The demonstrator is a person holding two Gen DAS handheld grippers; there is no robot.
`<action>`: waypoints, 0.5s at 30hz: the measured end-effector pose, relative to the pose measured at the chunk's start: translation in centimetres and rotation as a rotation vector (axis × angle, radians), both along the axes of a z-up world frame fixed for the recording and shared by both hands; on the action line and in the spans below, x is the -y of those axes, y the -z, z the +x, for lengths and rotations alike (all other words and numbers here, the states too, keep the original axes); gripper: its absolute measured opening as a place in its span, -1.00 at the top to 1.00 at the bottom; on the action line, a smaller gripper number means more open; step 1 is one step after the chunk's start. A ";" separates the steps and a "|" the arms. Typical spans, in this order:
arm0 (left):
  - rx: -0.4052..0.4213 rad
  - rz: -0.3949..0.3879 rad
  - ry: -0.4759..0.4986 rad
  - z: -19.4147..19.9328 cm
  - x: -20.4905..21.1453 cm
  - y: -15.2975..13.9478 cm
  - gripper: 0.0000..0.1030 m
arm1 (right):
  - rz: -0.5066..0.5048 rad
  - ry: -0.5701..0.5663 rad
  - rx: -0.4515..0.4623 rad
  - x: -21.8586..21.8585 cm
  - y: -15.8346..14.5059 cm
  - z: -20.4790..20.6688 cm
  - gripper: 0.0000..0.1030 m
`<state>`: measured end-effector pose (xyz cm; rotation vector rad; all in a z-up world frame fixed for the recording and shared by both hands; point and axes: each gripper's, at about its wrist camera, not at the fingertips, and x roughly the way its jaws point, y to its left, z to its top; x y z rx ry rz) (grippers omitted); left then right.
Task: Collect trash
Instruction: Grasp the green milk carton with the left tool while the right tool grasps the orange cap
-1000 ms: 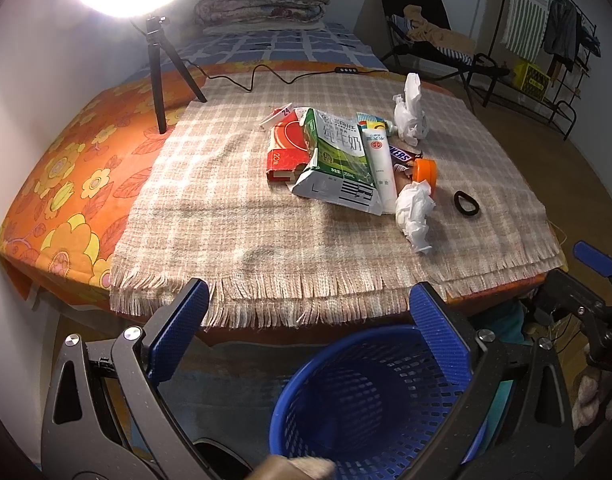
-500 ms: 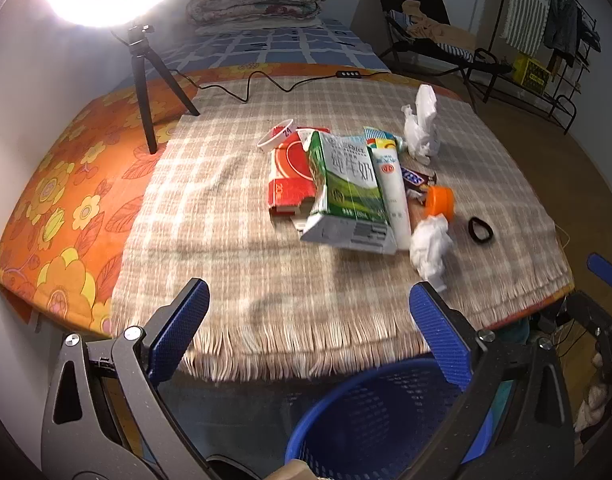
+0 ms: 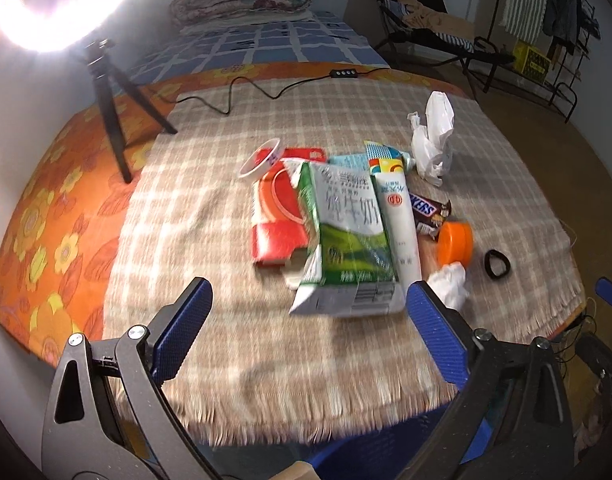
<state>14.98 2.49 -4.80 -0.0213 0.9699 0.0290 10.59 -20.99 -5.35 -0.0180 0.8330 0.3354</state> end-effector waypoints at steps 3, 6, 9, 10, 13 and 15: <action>-0.019 0.008 0.003 1.8 0.5 0.7 -0.93 | 0.003 -0.003 -0.005 -0.2 0.2 0.5 -0.99; -0.046 0.003 0.007 3.4 1.0 1.4 -0.93 | 0.007 -0.010 -0.014 -0.5 0.5 1.4 -0.99; -0.065 0.004 0.002 4.8 1.4 2.1 -0.94 | 0.020 -0.017 -0.027 -0.9 1.0 2.4 -0.99; -0.070 0.010 0.003 5.2 1.6 2.4 -0.94 | 0.026 -0.020 -0.032 -1.0 1.1 2.7 -0.99; -0.084 0.037 0.005 6.0 2.1 3.1 -0.94 | 0.052 -0.038 -0.054 -1.5 1.5 3.9 -0.98; -0.092 0.062 0.009 6.6 2.5 3.7 -0.94 | 0.066 -0.049 -0.066 -2.0 1.9 4.8 -0.98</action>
